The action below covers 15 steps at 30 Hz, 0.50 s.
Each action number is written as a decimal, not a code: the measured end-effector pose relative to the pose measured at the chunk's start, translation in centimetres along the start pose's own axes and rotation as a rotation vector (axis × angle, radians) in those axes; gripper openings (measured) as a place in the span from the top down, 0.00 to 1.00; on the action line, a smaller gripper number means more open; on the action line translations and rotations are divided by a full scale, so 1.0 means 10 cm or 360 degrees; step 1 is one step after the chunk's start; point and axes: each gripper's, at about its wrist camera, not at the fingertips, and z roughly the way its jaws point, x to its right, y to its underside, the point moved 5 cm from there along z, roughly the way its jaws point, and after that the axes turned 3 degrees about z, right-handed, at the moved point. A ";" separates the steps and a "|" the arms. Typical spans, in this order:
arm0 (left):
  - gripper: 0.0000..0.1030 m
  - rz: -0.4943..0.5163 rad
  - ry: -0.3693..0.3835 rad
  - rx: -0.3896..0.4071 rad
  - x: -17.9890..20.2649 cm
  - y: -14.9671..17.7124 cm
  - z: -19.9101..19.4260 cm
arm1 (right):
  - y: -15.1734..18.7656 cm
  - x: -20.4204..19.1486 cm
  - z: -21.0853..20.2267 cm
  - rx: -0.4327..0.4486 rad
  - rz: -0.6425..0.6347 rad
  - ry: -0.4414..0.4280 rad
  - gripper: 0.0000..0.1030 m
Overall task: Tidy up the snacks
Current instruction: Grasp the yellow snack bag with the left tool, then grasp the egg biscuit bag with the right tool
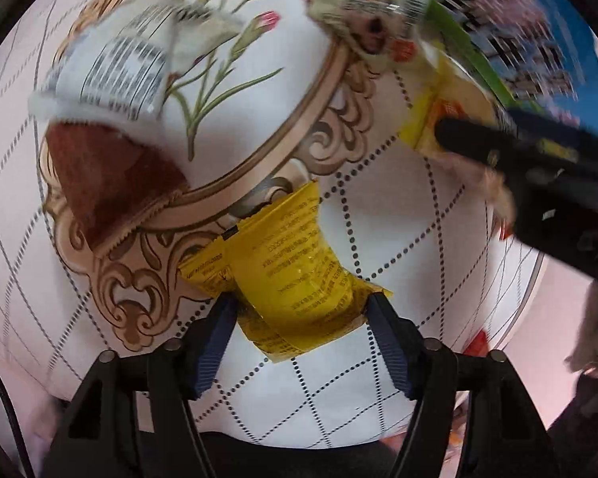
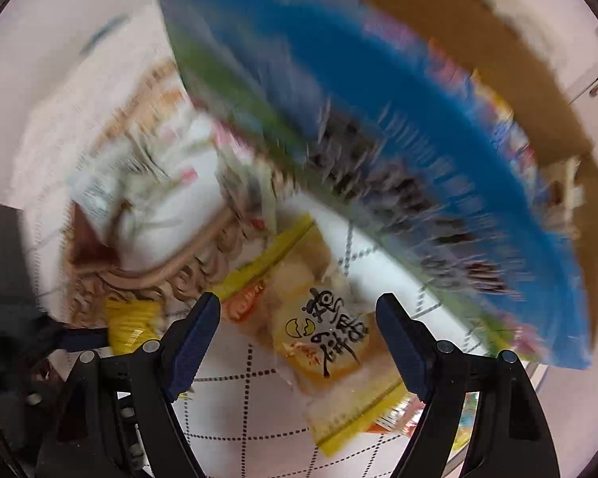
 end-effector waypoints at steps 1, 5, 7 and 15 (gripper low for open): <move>0.31 -0.0029 0.0025 -0.0006 -0.10 0.01 -0.02 | 0.03 0.03 0.07 -0.0028 0.0031 0.0009 0.20; 0.29 -0.0223 0.0225 -0.0061 -0.34 0.07 0.08 | 0.29 0.21 0.12 -0.0132 0.0351 -0.0157 0.20; 0.31 -0.0268 0.0232 -0.0062 -0.40 0.11 0.12 | 0.53 0.25 0.16 -0.0246 0.0572 -0.0412 0.20; 0.31 -0.0207 0.0152 0.0002 -0.51 0.15 -0.05 | 0.72 0.55 -0.28 -0.0010 0.0859 -0.0469 0.19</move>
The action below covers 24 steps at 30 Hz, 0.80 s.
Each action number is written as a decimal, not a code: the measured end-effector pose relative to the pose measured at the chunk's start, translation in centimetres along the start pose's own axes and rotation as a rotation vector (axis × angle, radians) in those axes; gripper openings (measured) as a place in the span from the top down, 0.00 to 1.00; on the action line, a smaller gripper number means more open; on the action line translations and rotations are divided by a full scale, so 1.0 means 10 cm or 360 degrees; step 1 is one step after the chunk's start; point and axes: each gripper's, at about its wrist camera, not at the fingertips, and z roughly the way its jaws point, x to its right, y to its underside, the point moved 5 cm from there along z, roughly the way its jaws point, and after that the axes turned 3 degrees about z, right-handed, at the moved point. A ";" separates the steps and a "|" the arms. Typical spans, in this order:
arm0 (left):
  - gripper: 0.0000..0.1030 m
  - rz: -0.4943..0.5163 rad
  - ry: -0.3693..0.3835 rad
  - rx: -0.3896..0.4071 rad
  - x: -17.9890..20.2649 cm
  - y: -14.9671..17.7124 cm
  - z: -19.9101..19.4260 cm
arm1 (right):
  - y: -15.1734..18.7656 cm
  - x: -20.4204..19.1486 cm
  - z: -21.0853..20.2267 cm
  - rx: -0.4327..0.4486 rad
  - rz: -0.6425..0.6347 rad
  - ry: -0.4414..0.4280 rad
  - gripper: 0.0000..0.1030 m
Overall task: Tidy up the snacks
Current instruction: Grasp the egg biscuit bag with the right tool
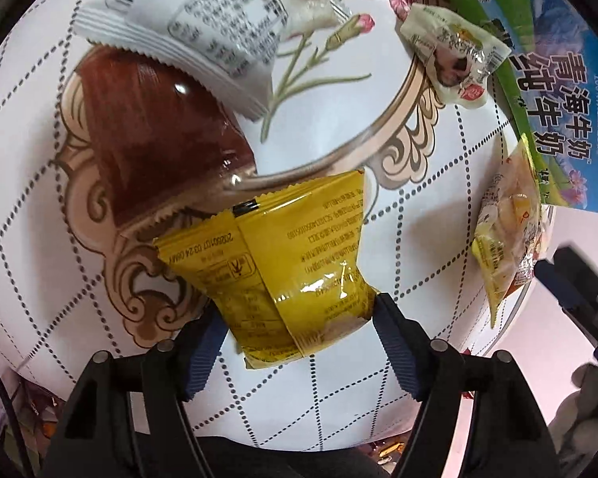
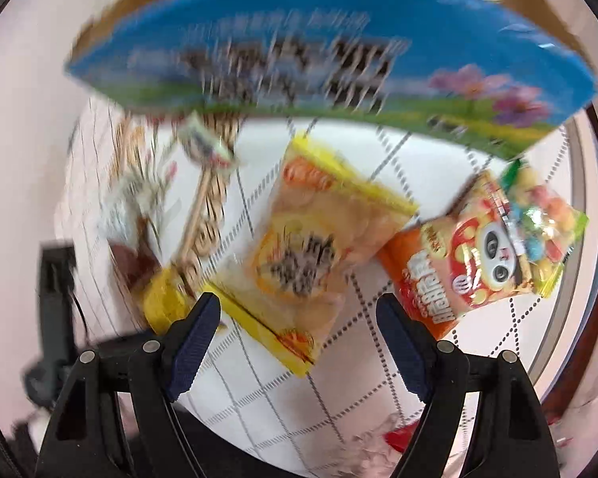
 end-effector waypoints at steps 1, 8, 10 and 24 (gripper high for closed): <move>0.30 -0.0016 0.0012 -0.0008 -0.01 0.01 0.00 | -0.06 0.03 -0.02 0.0030 0.0072 -0.0027 0.19; 0.30 -0.0081 0.0050 -0.0035 -0.24 -0.11 -0.03 | -0.33 -0.04 0.46 0.0018 0.0259 0.0078 0.23; 0.30 -0.0069 0.0036 -0.0018 -0.27 -0.19 -0.03 | -0.23 -0.11 0.53 0.0015 0.0146 0.0156 0.31; 0.39 0.0675 -0.0361 0.0080 0.33 -0.38 -0.03 | 0.75 0.29 0.32 -0.0098 -0.0046 0.0230 0.36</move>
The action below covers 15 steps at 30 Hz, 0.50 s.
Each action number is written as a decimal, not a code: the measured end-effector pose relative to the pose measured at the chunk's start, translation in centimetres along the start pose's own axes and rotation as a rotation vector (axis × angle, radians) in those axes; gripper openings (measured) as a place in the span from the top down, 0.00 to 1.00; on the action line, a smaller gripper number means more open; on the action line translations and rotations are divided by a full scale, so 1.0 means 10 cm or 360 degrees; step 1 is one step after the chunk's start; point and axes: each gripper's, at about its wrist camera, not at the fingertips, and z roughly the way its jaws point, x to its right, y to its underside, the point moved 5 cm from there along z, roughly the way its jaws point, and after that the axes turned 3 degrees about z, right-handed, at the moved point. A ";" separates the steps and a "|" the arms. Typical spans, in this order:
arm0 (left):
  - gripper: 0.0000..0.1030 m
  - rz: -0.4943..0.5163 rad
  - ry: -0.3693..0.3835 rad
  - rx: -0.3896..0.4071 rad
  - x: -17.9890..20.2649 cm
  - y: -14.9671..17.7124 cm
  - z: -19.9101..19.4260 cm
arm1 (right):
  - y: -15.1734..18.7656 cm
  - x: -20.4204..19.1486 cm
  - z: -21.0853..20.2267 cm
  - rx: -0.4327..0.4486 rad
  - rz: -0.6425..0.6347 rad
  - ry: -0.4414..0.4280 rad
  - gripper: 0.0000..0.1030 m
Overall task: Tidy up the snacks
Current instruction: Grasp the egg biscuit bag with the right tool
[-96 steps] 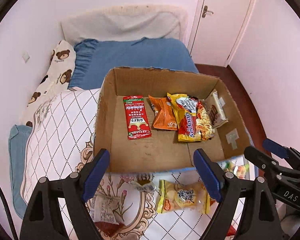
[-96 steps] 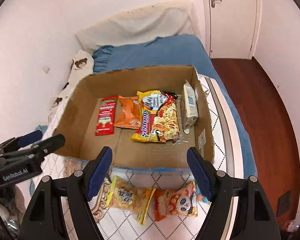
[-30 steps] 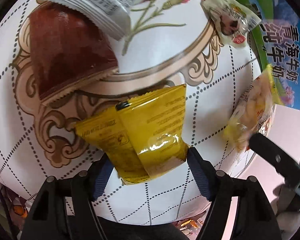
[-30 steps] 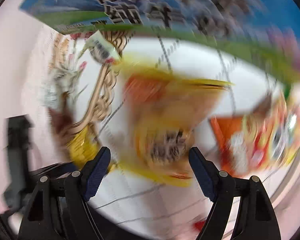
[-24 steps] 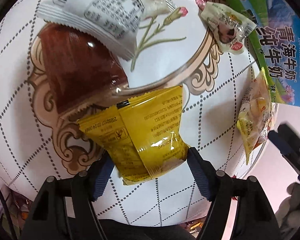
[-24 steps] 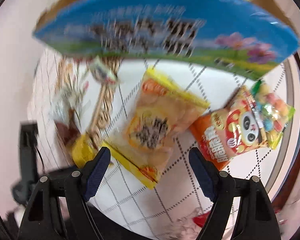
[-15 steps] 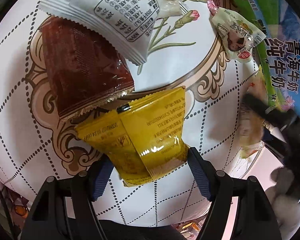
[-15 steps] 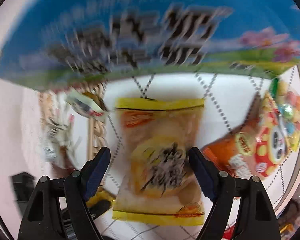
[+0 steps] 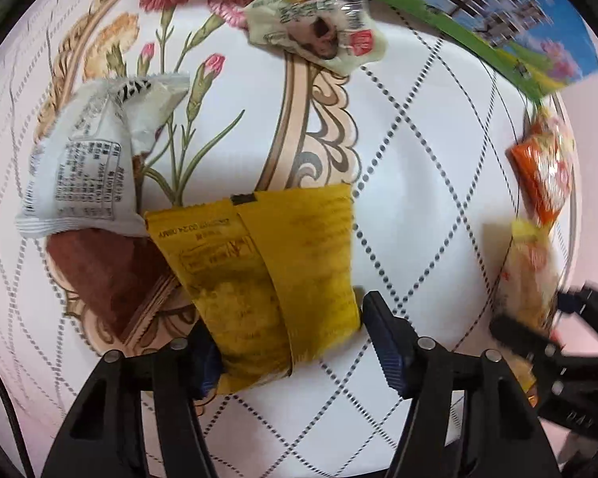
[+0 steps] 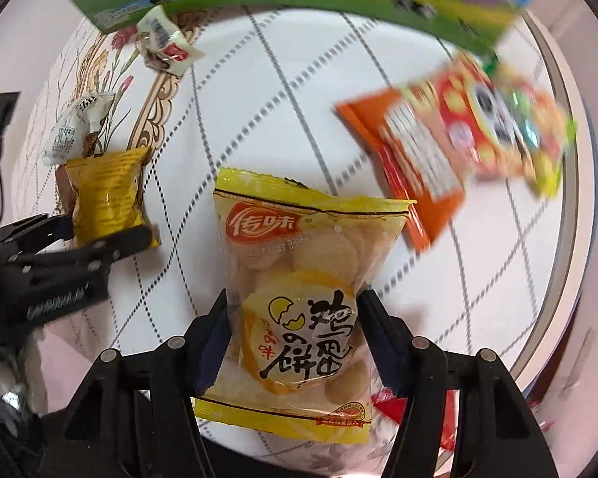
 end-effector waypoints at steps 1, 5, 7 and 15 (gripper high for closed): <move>0.39 -0.0049 0.0051 -0.0009 -0.04 -0.02 -0.01 | 0.02 0.05 0.00 -0.0005 0.0044 -0.0031 0.36; 0.39 -0.0300 0.0337 -0.0041 -0.20 -0.16 -0.04 | 0.01 0.11 -0.04 0.0026 0.0155 -0.0107 0.34; 0.39 -0.0433 0.0422 -0.0053 -0.32 -0.18 -0.05 | -0.02 0.17 -0.12 0.0038 0.0184 -0.0134 0.32; 0.39 -0.0377 0.0205 -0.0086 -0.22 -0.15 0.15 | -0.19 0.25 -0.26 0.0061 0.0242 -0.0153 0.30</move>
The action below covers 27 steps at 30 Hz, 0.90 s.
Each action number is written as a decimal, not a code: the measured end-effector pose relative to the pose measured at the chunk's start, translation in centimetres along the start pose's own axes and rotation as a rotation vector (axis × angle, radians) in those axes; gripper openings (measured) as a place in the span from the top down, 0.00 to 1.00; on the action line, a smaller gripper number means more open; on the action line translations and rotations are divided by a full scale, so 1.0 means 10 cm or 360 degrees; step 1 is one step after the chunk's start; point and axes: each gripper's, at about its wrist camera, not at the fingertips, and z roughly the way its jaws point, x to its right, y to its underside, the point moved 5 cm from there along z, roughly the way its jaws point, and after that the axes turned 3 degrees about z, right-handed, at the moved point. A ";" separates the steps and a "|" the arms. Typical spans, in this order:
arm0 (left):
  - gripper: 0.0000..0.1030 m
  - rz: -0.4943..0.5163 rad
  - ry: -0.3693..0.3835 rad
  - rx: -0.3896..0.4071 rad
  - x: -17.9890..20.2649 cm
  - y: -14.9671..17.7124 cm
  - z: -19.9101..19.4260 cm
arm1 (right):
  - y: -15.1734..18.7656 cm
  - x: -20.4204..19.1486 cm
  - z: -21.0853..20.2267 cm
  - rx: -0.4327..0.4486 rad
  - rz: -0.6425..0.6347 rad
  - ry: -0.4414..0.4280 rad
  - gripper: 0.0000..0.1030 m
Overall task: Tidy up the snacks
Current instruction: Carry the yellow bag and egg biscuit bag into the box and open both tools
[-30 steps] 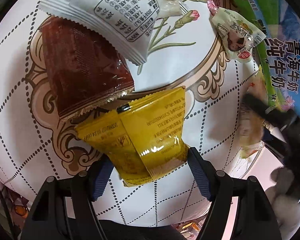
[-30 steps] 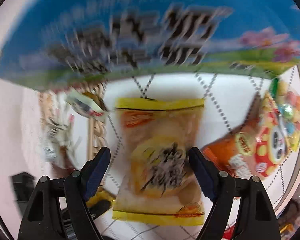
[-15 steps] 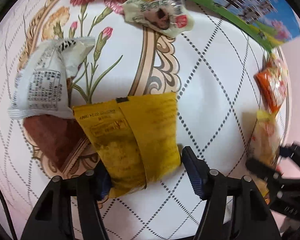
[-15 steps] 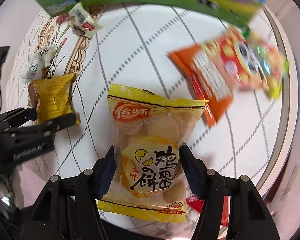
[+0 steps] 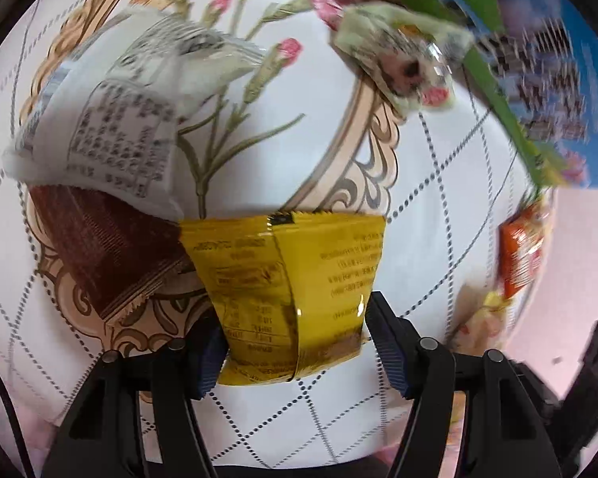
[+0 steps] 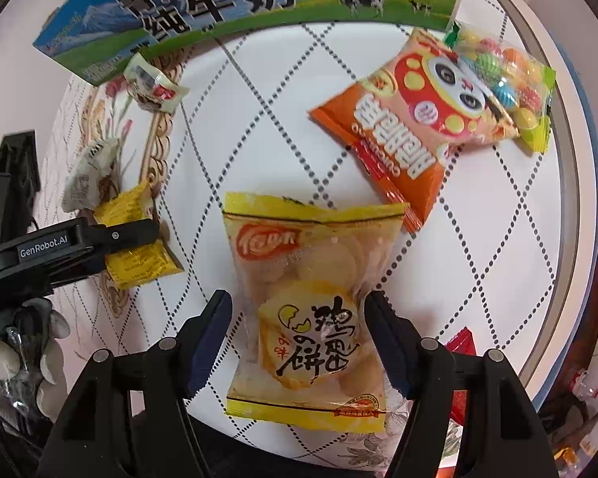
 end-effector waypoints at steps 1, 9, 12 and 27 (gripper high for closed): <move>0.39 0.0040 -0.0062 0.0003 0.06 -0.01 0.02 | 0.00 -0.01 0.01 0.0004 0.0000 0.0009 0.30; 0.55 0.0344 -0.0278 0.0100 0.65 0.07 0.04 | 0.23 -0.03 0.30 0.0069 -0.0020 0.0104 0.43; 0.56 0.0388 -0.0237 0.0093 0.83 0.19 0.00 | 0.28 0.06 0.16 0.0102 -0.0016 0.0066 0.48; 0.55 0.0546 0.0107 0.0342 1.54 -0.43 -1.64 | -0.35 -0.11 -1.40 0.0518 -0.0054 -0.0265 0.49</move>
